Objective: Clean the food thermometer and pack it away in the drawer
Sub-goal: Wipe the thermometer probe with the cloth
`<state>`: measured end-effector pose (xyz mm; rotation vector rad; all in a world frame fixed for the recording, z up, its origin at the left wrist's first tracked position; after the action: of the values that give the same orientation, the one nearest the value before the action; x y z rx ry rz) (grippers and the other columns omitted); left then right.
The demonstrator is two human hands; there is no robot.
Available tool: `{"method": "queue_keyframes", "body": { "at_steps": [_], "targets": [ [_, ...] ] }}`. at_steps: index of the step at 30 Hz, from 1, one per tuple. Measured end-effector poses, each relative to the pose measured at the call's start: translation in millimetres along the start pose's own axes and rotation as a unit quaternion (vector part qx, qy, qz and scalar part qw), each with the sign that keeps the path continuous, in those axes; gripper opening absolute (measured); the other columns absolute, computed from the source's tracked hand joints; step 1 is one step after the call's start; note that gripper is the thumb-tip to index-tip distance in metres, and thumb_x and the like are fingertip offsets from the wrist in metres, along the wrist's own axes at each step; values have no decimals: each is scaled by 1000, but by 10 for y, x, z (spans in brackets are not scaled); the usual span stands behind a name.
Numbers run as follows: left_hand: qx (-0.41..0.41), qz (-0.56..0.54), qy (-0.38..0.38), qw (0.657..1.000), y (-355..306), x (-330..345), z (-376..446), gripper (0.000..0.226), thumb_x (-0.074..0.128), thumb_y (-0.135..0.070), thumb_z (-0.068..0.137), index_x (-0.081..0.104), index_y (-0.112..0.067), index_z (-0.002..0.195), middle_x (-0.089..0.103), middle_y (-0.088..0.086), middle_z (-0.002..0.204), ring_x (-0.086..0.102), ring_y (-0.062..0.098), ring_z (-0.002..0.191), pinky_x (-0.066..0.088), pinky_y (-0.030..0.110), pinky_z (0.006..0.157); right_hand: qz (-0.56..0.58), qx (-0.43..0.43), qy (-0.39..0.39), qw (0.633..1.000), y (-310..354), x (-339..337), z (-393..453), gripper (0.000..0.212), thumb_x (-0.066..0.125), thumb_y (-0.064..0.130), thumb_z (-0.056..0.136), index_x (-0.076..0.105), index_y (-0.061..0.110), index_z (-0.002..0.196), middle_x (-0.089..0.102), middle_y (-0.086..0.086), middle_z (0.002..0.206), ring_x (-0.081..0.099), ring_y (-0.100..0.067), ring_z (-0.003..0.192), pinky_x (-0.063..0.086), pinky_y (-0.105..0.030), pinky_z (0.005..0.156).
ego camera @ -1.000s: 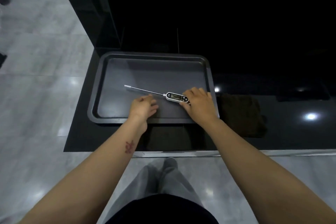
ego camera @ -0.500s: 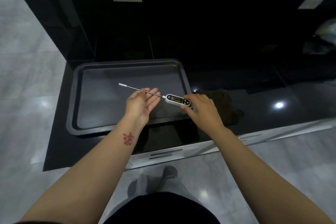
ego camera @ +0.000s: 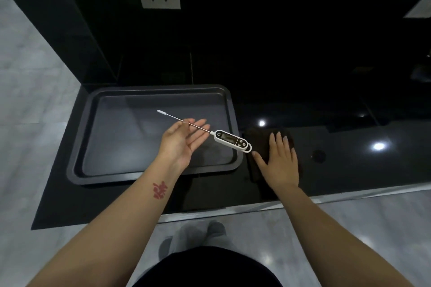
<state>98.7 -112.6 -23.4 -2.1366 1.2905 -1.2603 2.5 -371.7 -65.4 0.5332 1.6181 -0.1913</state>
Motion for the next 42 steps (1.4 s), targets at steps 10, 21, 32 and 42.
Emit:
{"method": "queue_keyframes", "body": {
  "at_steps": [10,21,32,42],
  "targets": [
    [27,5,-14,1000,-88,59,76,20,39,-12,105,55,-2,100,72,21,100,75,29,88,62,34,70,178,54,-143,972,-110,-245,138,39,42,20,103,51,7,138,52,-12,144,42,-28,137,29,-38,117],
    [73,9,-22,997,-555,-28,63,21,39,-10,105,57,-1,96,72,20,95,75,29,84,62,35,71,472,-48,-96,875,835,-1021,179,13,44,24,102,55,20,105,63,3,90,58,-6,79,47,-31,72],
    [45,63,-2,997,-565,-134,61,27,37,-12,105,57,-4,88,72,19,94,76,24,77,61,30,61,409,-71,11,910,1507,-605,-187,20,46,41,100,52,23,107,69,-2,92,66,-8,79,55,-27,68],
    [39,35,3,999,-678,-133,122,25,37,-11,105,57,-5,90,73,18,94,76,25,79,61,31,62,441,-44,64,894,1571,-565,-81,43,66,50,86,54,27,120,65,14,102,62,-4,93,51,-21,78]
  ]
}}
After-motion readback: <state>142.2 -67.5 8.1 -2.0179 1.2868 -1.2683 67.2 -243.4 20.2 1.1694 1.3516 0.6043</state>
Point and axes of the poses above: each hand's wrist, its own z-axis towards the middle knuckle, its own x-axis out of the palm, y = z × x, the point moved 9 cm from there along z, towards the middle knuckle
